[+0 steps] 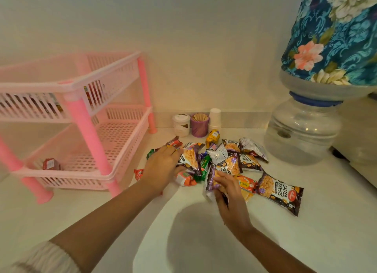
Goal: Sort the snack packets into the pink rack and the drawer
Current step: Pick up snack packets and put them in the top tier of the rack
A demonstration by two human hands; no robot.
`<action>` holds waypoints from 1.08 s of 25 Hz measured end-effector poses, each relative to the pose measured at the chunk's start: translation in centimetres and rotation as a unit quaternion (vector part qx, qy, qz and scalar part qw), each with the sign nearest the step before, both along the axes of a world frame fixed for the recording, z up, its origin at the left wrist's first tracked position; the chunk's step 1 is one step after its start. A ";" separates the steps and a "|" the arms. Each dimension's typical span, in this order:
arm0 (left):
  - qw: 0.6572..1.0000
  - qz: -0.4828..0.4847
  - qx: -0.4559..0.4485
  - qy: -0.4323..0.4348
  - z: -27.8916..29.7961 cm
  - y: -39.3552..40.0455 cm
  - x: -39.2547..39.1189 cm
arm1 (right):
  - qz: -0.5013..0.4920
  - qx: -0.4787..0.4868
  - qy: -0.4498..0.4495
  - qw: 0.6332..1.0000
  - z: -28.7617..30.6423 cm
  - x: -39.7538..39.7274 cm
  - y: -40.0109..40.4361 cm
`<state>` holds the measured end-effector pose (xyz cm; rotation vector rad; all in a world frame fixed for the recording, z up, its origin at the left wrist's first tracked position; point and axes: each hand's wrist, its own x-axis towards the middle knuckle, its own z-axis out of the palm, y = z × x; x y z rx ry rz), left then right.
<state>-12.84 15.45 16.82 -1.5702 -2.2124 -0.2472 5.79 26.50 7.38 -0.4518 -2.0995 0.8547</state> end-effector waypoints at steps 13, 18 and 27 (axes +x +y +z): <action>0.945 0.000 0.183 0.271 21.6 -6.3 -6.8 | 0.099 0.129 0.169 0.972 19.3 -14.8 0.9; 0.934 0.090 0.232 0.255 25.5 -11.1 -11.8 | 0.110 0.170 0.257 0.945 27.2 -20.3 -1.3; 0.932 0.194 0.246 0.179 24.5 -16.1 -20.0 | 0.213 0.224 0.152 0.939 34.9 -27.9 -5.2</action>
